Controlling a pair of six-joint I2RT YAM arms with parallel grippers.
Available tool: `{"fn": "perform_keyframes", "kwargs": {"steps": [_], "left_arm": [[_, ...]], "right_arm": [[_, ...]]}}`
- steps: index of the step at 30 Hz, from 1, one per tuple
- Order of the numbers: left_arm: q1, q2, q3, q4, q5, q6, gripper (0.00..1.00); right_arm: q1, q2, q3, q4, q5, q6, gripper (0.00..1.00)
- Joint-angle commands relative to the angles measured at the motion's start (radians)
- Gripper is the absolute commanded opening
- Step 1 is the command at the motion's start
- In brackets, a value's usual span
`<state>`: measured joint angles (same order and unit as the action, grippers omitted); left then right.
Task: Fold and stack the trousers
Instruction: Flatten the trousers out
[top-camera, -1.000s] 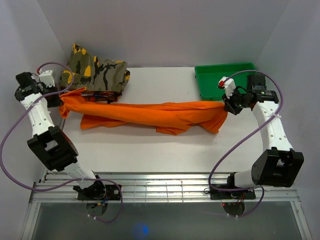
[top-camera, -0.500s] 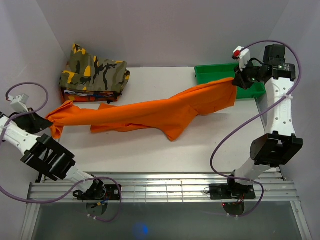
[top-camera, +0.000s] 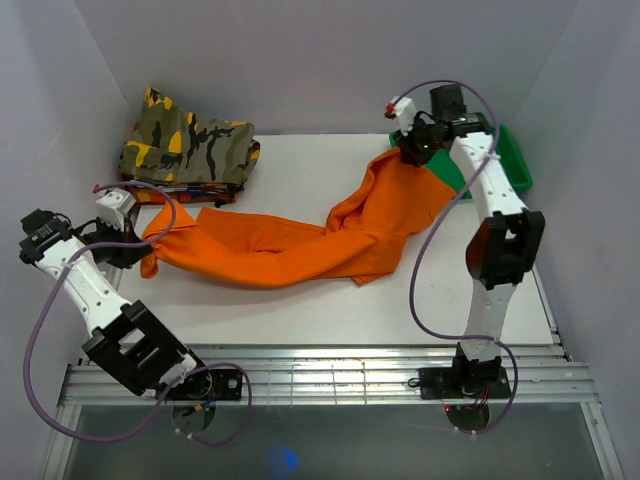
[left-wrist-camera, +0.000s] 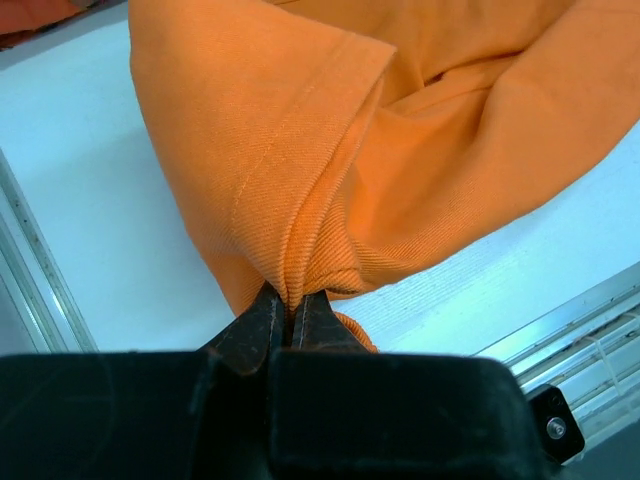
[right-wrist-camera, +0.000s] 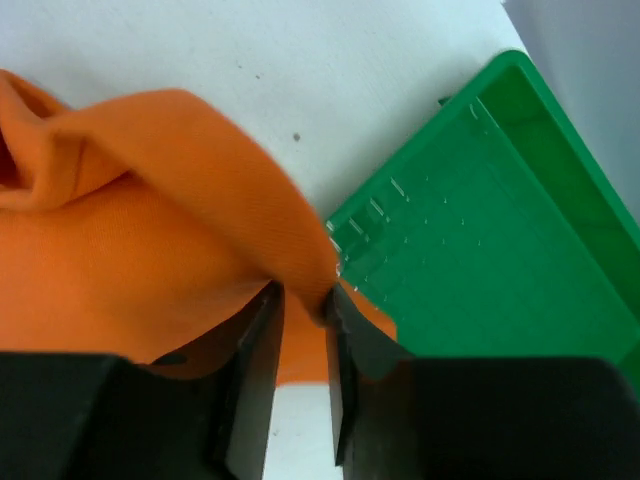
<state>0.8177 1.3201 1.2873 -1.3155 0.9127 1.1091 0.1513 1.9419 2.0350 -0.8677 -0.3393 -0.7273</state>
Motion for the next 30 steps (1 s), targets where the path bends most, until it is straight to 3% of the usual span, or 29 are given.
{"fn": "perform_keyframes", "kwargs": {"steps": [1, 3, 4, 5, 7, 14, 17, 20, 23, 30], "left_arm": [[-0.008, 0.01, 0.021, 0.108, -0.012, -0.104, 0.0], [-0.008, 0.036, 0.041, 0.133, -0.017, -0.168, 0.0], [-0.008, 0.048, 0.052, 0.159, -0.018, -0.201, 0.0], [-0.008, 0.068, 0.066, 0.174, -0.024, -0.26, 0.0], [-0.008, 0.083, 0.073, 0.229, -0.034, -0.323, 0.0], [-0.029, 0.163, 0.086, 0.295, -0.051, -0.538, 0.0], [-0.052, 0.198, 0.096, 0.303, -0.058, -0.571, 0.0], [-0.075, 0.22, 0.102, 0.311, -0.07, -0.607, 0.0], [-0.095, 0.228, 0.101, 0.321, -0.09, -0.626, 0.0], [-0.109, 0.255, 0.136, 0.329, -0.118, -0.678, 0.0]], "right_arm": [[0.099, 0.109, 0.117, 0.104, 0.146, 0.109, 0.34], [0.136, 0.147, 0.189, 0.102, 0.221, 0.126, 0.51], [0.139, 0.143, 0.197, 0.096, 0.232, 0.144, 0.7], [0.137, 0.111, 0.18, 0.092, 0.235, 0.149, 0.79], [0.134, 0.05, 0.122, 0.073, 0.247, 0.147, 0.87], [0.102, -0.476, -0.447, -0.023, 0.016, -0.01, 0.73], [0.141, -0.581, -0.602, -0.071, -0.072, -0.035, 0.66], [0.192, -0.638, -0.715, -0.105, -0.147, -0.041, 0.59], [0.307, -0.658, -0.846, -0.018, -0.133, 0.015, 0.55], [0.57, -0.52, -0.99, 0.265, 0.06, 0.224, 0.47]]}}
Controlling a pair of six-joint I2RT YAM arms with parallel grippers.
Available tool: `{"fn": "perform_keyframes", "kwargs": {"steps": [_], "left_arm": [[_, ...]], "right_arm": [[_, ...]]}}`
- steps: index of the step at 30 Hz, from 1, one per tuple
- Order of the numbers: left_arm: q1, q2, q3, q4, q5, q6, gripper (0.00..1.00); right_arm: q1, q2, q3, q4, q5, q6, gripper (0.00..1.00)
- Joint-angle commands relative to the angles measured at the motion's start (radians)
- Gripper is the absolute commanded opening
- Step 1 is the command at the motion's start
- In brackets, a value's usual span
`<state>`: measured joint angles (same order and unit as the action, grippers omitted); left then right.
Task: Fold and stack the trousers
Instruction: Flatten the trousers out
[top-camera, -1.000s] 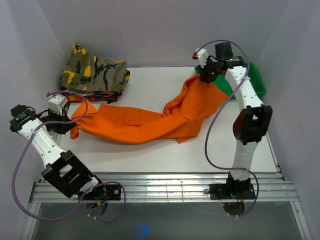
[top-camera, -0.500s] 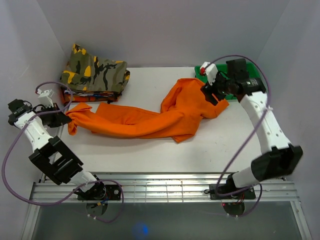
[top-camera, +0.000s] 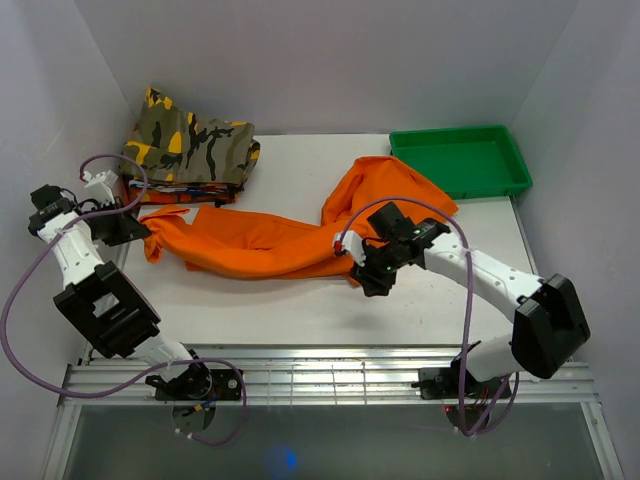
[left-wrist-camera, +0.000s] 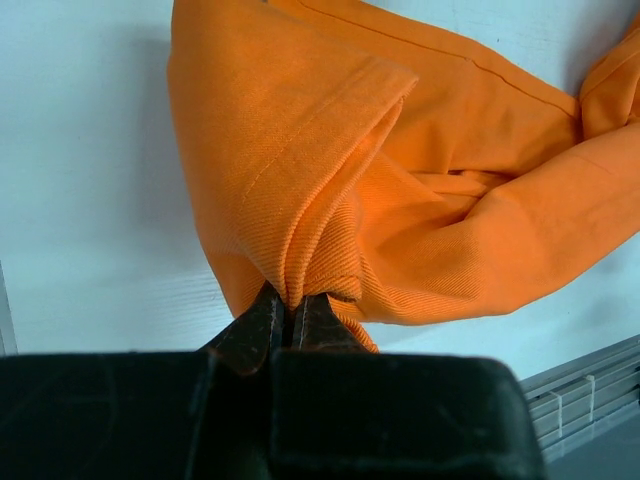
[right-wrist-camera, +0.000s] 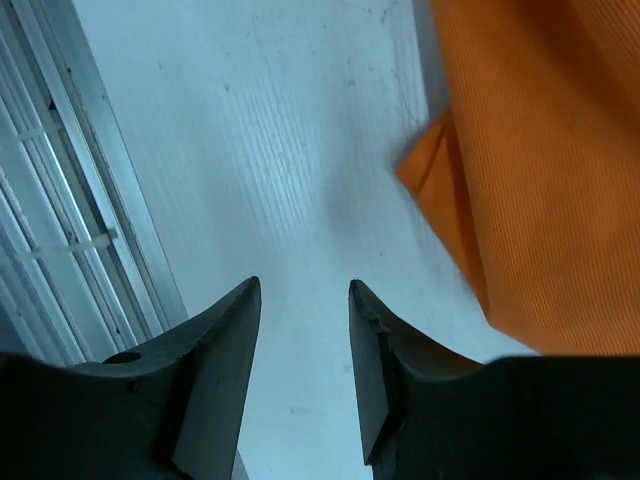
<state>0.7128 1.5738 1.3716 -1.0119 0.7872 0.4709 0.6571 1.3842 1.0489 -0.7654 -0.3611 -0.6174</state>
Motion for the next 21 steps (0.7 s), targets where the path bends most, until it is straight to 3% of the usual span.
{"fn": "perform_keyframes", "kwargs": {"steps": [1, 5, 17, 20, 21], "left_arm": [[-0.004, 0.003, 0.06, 0.026, 0.007, -0.047, 0.0], [-0.006, -0.006, 0.064, 0.024, 0.009, -0.049, 0.0], [-0.006, 0.002, 0.073, 0.032, 0.003, -0.049, 0.0], [-0.006, 0.014, 0.076, 0.042, 0.003, -0.054, 0.0], [-0.006, 0.018, 0.08, 0.042, 0.007, -0.052, 0.0]], "right_arm": [[0.082, 0.064, -0.001, 0.198, 0.109, 0.152, 0.46], [0.121, 0.153, -0.001, 0.32, 0.275, 0.22, 0.47], [0.133, 0.348, 0.0, 0.377, 0.453, 0.252, 0.53], [0.133, 0.34, -0.036, 0.4, 0.494, 0.225, 0.46], [0.133, 0.334, -0.039, 0.397, 0.504, 0.217, 0.31]]}}
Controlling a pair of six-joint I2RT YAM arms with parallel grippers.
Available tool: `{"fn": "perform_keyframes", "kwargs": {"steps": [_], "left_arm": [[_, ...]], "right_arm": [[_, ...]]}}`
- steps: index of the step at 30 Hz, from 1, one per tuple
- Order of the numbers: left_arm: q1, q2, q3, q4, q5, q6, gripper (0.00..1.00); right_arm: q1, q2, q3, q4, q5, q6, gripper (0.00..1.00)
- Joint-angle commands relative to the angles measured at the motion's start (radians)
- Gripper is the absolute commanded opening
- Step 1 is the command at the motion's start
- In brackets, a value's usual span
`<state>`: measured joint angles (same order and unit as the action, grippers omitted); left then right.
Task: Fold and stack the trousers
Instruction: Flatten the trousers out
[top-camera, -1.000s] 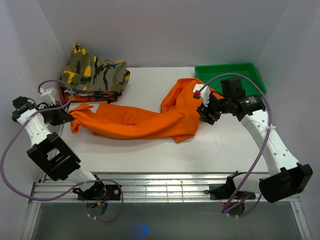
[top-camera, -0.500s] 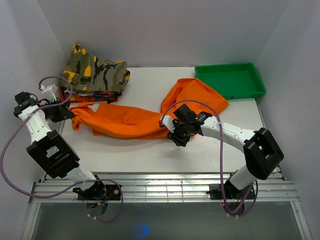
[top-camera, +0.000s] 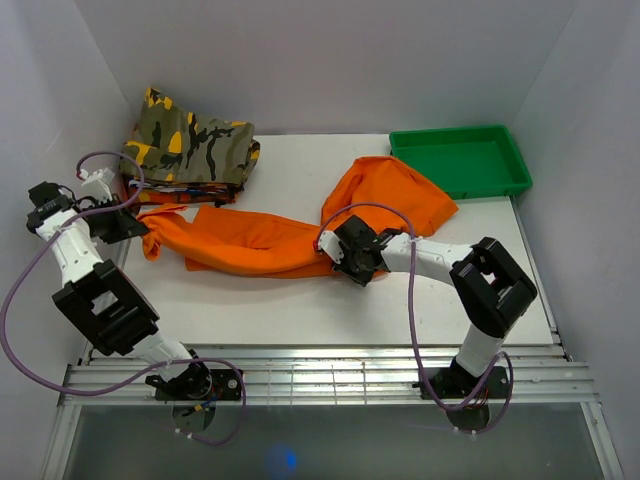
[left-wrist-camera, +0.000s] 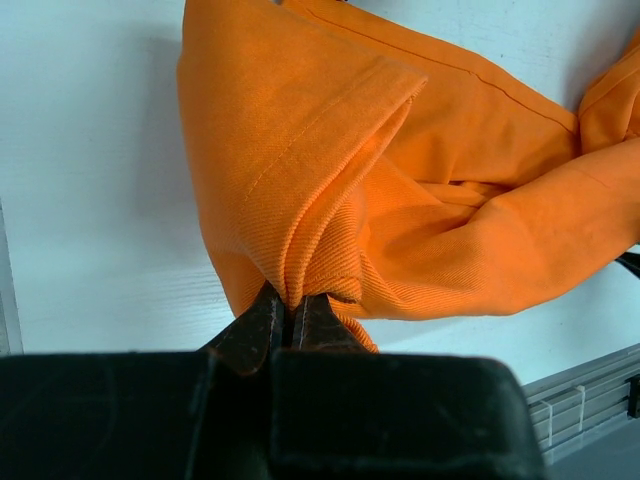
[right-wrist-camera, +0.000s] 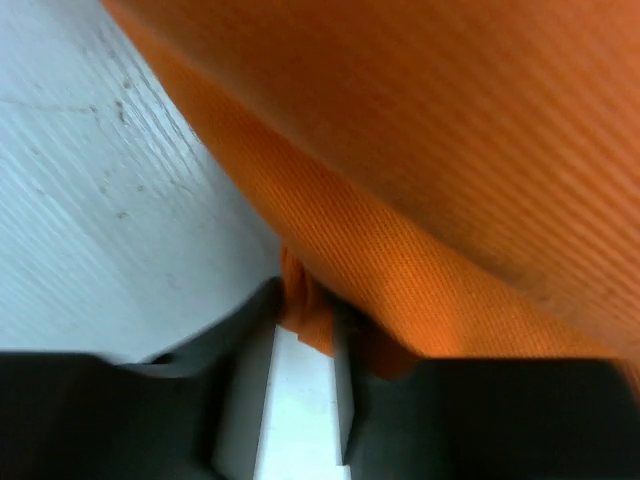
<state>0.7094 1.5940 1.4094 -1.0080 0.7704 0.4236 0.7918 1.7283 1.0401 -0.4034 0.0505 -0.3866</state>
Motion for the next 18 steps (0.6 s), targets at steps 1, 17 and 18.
{"fn": "perform_keyframes", "kwargs": {"steps": [1, 17, 18], "left_arm": [[-0.002, 0.006, 0.049, 0.039, 0.026, -0.003, 0.0], [-0.002, -0.136, -0.091, -0.188, -0.011, 0.621, 0.0], [-0.002, -0.216, -0.137, -0.195, -0.019, 0.67, 0.0]], "right_arm": [[-0.002, -0.035, -0.022, 0.005, 0.101, -0.024, 0.19], [-0.531, -0.696, 0.066, -0.574, -0.156, -0.607, 0.08], [-0.558, -0.757, 0.028, -0.627, -0.173, -0.683, 0.08]]}}
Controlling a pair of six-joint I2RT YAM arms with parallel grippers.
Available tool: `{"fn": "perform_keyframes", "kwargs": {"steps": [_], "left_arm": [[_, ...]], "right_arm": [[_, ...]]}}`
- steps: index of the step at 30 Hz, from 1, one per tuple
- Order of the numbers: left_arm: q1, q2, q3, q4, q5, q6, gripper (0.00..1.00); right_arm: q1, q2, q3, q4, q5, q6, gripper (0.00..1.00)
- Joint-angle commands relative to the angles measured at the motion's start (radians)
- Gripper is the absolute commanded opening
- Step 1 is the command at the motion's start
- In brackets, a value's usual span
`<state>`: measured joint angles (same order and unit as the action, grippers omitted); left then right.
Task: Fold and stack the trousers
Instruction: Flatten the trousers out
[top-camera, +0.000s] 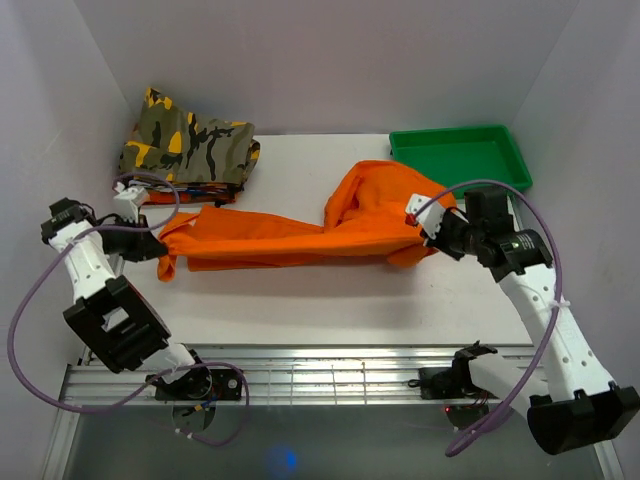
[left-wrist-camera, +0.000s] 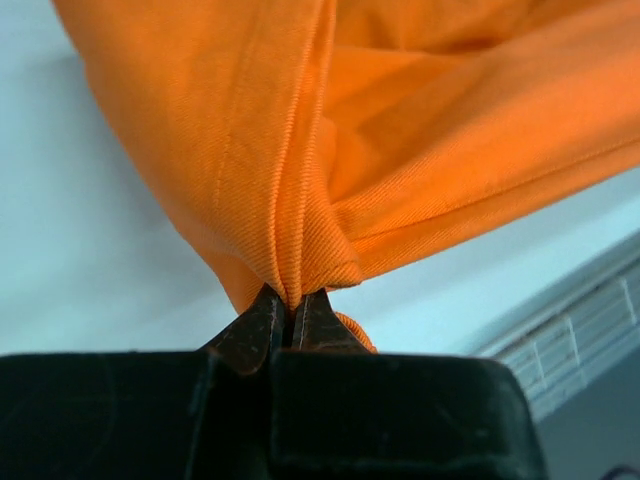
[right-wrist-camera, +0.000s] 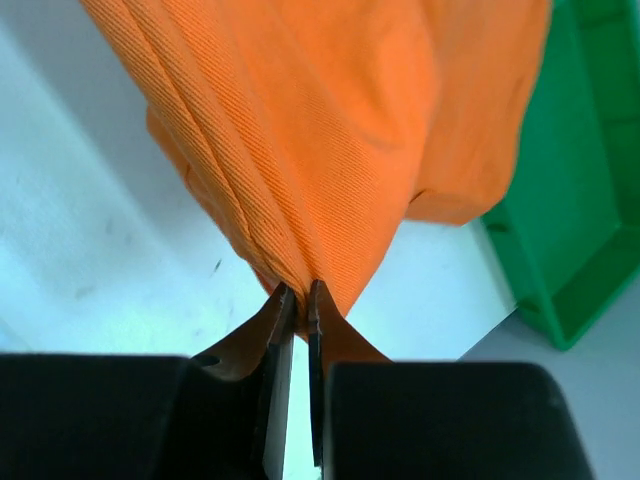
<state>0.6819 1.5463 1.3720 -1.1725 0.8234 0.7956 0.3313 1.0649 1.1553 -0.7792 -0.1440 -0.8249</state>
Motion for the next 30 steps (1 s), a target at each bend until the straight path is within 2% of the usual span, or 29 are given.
{"fn": "perform_keyframes", "kwargs": {"steps": [1, 2, 3, 5, 6, 8, 9, 10, 11, 12, 13, 14, 16, 18, 19, 24, 28, 30], "left_arm": [[0.025, -0.21, -0.146, -0.03, -0.081, 0.339, 0.0], [0.025, -0.25, -0.192, -0.038, -0.104, 0.382, 0.0], [0.025, -0.326, -0.324, -0.05, -0.133, 0.524, 0.0], [0.025, -0.422, -0.427, -0.049, -0.188, 0.606, 0.0], [0.025, -0.429, -0.477, -0.043, -0.245, 0.619, 0.24], [0.027, -0.393, -0.475, -0.038, -0.289, 0.571, 0.39], [0.03, -0.362, -0.447, -0.039, -0.282, 0.539, 0.56], [0.042, -0.329, -0.362, -0.036, -0.226, 0.452, 0.79], [0.042, -0.263, -0.271, -0.055, -0.17, 0.367, 0.84], [0.042, -0.176, -0.219, -0.067, -0.14, 0.322, 0.86], [0.033, -0.128, -0.183, -0.081, -0.113, 0.306, 0.94], [0.012, -0.109, -0.177, -0.052, -0.115, 0.272, 0.98], [-0.105, -0.142, -0.259, 0.093, -0.199, 0.173, 0.98], [-0.233, -0.153, -0.315, 0.181, -0.276, 0.047, 0.98], [-0.261, -0.144, -0.312, 0.226, -0.282, 0.009, 0.98], [-0.387, -0.006, -0.232, 0.3, -0.268, -0.192, 0.94], [-0.464, 0.095, -0.15, 0.342, -0.202, -0.312, 0.91], [-0.525, 0.13, -0.123, 0.39, -0.223, -0.367, 0.92]], "right_arm": [[-0.154, -0.123, -0.107, -0.274, 0.011, -0.276, 0.08], [-0.179, -0.15, -0.127, -0.296, 0.0, -0.307, 0.08], [-0.233, -0.219, -0.178, -0.348, 0.01, -0.401, 0.08], [-0.271, -0.293, -0.294, -0.356, 0.055, -0.483, 0.08], [-0.279, -0.307, -0.375, -0.364, 0.082, -0.54, 0.08], [-0.281, -0.293, -0.391, -0.358, 0.095, -0.548, 0.3], [-0.281, -0.246, -0.334, -0.351, 0.058, -0.515, 0.58], [-0.285, -0.185, -0.245, -0.364, 0.002, -0.463, 0.75], [-0.3, -0.124, -0.136, -0.403, -0.046, -0.389, 0.88], [-0.34, -0.068, -0.106, -0.411, -0.081, -0.347, 0.89], [-0.392, -0.03, -0.089, -0.411, -0.112, -0.308, 0.89], [-0.447, 0.015, -0.076, -0.41, -0.135, -0.266, 0.88], [-0.59, 0.175, 0.018, -0.404, -0.184, -0.116, 0.86], [-0.682, 0.324, 0.117, -0.39, -0.19, 0.019, 0.8], [-0.704, 0.387, 0.139, -0.39, -0.206, 0.05, 0.77], [-0.778, 0.483, 0.166, -0.342, -0.27, 0.177, 0.71], [-0.804, 0.466, 0.081, -0.192, -0.278, 0.23, 0.71], [-0.81, 0.469, 0.046, -0.122, -0.272, 0.248, 0.72]]}}
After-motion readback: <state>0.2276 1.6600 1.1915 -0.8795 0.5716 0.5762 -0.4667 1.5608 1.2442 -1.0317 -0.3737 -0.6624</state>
